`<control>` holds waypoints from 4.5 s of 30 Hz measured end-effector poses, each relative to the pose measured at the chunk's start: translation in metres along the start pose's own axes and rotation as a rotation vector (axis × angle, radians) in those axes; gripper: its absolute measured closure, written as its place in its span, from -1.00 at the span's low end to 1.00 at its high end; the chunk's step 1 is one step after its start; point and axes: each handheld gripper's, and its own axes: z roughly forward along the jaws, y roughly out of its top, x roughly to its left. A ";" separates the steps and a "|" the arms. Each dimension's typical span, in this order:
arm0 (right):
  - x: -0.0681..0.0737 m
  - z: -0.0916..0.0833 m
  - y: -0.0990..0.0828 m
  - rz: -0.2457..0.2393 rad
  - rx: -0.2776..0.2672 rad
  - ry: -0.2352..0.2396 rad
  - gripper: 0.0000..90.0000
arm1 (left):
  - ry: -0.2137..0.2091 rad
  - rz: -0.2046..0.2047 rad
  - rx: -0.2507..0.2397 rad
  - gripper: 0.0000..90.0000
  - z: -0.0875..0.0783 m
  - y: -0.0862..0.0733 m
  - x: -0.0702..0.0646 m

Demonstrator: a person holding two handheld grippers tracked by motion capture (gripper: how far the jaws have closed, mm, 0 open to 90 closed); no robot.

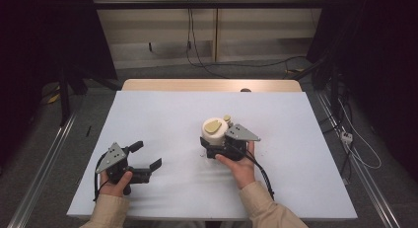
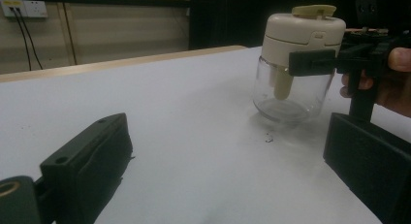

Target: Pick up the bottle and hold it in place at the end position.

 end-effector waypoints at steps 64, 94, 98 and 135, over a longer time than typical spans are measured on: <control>-0.014 0.035 0.015 0.020 -0.022 0.009 -0.85 | 0.008 -0.004 0.005 -0.94 0.000 -0.002 -0.001; -0.026 0.047 0.014 0.031 -0.022 -0.006 -0.85 | 0.007 -0.005 0.009 -0.94 0.001 -0.002 -0.001; -0.026 0.049 0.014 0.029 -0.023 -0.006 -0.85 | 0.006 -0.007 0.009 -0.94 0.001 -0.003 -0.001; -0.029 0.059 0.007 0.027 -0.001 -0.015 -0.85 | -0.004 -0.012 0.013 -0.93 0.002 -0.003 -0.001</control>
